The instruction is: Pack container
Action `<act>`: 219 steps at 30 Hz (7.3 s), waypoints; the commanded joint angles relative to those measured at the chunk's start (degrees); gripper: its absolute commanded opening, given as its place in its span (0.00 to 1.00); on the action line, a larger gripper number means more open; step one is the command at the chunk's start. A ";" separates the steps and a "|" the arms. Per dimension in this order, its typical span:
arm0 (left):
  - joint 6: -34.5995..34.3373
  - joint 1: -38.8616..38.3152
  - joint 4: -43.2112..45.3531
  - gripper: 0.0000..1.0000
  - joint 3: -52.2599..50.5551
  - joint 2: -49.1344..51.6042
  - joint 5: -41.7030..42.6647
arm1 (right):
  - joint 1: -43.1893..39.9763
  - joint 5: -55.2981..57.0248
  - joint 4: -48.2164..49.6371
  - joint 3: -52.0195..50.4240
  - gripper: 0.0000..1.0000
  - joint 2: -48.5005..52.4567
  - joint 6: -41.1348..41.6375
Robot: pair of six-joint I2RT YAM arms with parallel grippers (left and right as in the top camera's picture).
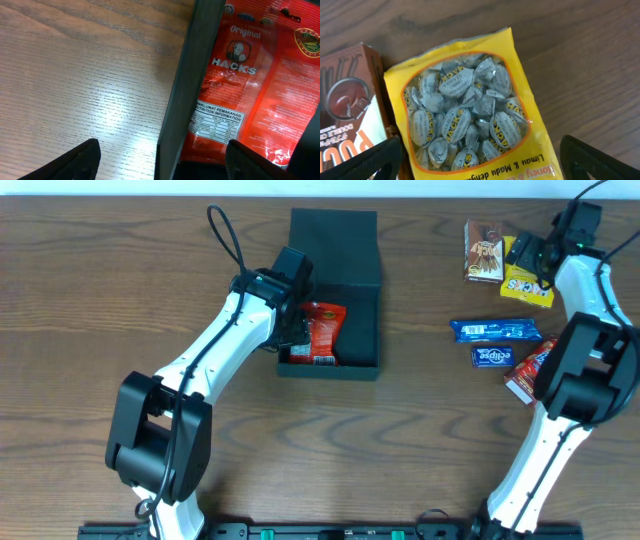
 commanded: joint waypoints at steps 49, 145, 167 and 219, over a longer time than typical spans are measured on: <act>6.86 4.33 -2.75 0.82 20.65 0.20 -4.74 | 7.10 8.87 -47.17 44.35 0.68 -4.61 -3.08; 10.84 19.54 -1.92 0.84 30.97 -0.11 -7.21 | 39.06 -1.68 -63.39 43.25 0.02 -3.13 20.02; 12.33 20.09 -1.95 0.83 30.97 -0.11 -2.95 | 48.74 1.25 -56.68 15.47 0.01 -3.13 34.42; 12.33 20.06 -4.52 0.83 30.97 -0.11 -2.78 | 49.03 11.37 -38.32 0.13 0.47 -3.69 34.58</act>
